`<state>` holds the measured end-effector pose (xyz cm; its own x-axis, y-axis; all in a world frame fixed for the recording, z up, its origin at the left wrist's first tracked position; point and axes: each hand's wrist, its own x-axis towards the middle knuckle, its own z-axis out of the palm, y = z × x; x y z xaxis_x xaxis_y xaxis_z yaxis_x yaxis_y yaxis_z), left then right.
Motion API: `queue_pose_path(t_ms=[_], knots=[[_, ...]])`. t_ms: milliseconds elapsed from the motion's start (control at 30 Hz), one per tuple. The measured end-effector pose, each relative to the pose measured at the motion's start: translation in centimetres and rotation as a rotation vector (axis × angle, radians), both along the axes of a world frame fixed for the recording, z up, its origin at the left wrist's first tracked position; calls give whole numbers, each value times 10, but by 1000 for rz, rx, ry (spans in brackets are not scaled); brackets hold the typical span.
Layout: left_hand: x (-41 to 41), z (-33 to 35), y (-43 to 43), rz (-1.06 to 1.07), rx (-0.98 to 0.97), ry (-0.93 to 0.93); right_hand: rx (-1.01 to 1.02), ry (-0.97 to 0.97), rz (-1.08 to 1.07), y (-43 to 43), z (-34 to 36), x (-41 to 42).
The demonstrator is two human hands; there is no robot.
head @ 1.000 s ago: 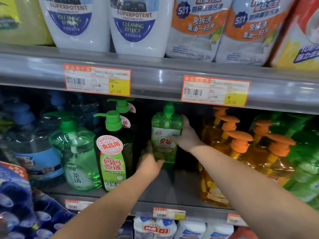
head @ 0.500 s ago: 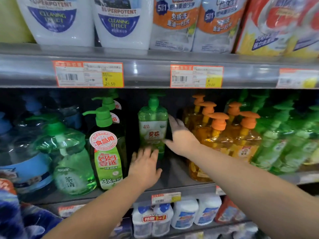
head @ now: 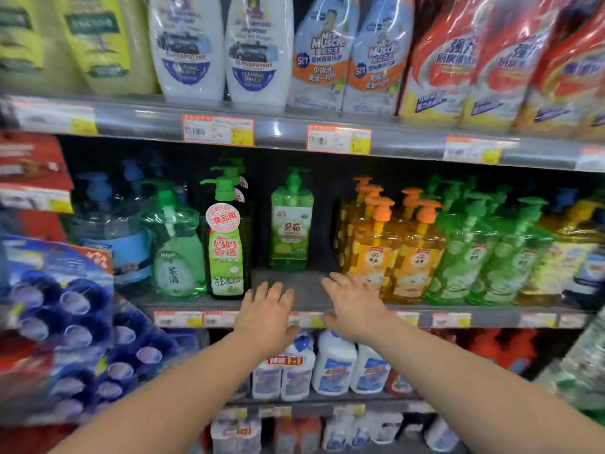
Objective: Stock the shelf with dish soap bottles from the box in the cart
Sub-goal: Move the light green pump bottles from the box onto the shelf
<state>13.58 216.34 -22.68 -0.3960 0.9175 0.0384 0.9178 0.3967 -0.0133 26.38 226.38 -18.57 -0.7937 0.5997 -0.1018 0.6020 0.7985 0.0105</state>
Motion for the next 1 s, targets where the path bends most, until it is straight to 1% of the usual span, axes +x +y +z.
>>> queue_pose_path(t_ms=[133, 267, 433, 533, 633, 1000], knots=[[29, -7, -69, 106, -72, -27, -58, -14, 101, -50, -8, 15], [32, -16, -147, 258, -138, -49, -114, -39, 222, -108, -19, 8], [18, -20, -238, 428, -112, -21, -112, -59, 390, -178, -18, -21], [9, -25, -298, 527, -86, -23, -125, -92, 475, -227, -19, -47], [-6, -25, -364, 636, -65, -11, -99, -81, 584, -285, -19, -81], [-94, -20, -635, 951, -56, 6, -95, -82, 922, -555, -32, -223]])
